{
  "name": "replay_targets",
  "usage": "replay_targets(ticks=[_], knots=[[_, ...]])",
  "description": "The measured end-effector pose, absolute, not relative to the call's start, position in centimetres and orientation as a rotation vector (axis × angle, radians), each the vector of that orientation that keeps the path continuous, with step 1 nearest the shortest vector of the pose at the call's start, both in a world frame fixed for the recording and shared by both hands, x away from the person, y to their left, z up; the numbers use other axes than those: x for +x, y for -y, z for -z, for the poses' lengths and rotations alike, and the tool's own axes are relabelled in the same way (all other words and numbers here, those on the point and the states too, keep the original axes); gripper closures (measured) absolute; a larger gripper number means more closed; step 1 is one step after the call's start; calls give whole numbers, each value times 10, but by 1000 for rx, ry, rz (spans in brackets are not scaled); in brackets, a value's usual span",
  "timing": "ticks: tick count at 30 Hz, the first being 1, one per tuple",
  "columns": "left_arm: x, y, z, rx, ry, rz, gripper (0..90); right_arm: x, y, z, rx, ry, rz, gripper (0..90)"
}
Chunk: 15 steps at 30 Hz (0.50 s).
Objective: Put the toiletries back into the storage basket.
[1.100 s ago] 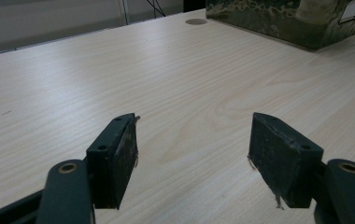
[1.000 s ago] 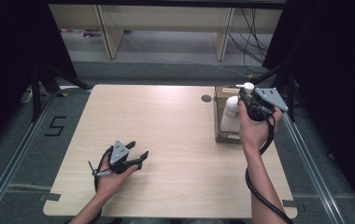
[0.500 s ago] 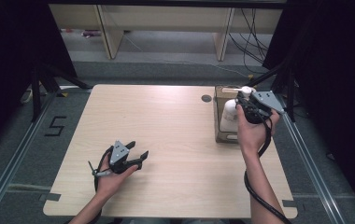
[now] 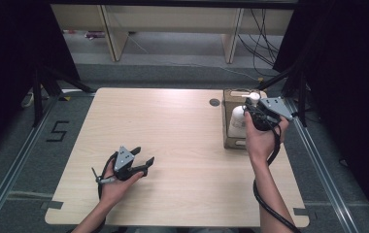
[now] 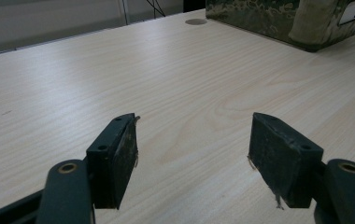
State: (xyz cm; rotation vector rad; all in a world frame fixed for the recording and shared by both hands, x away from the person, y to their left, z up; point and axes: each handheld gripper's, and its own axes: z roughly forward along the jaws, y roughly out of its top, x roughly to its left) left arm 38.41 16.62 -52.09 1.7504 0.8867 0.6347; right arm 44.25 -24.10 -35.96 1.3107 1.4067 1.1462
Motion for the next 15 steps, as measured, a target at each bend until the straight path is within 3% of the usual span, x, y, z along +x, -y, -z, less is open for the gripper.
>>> replay_targets(ticks=[15], knots=[[384, -165, 521, 1753, -882, -639, 319, 442, 246, 360, 1314, -1410, -1138, 599]])
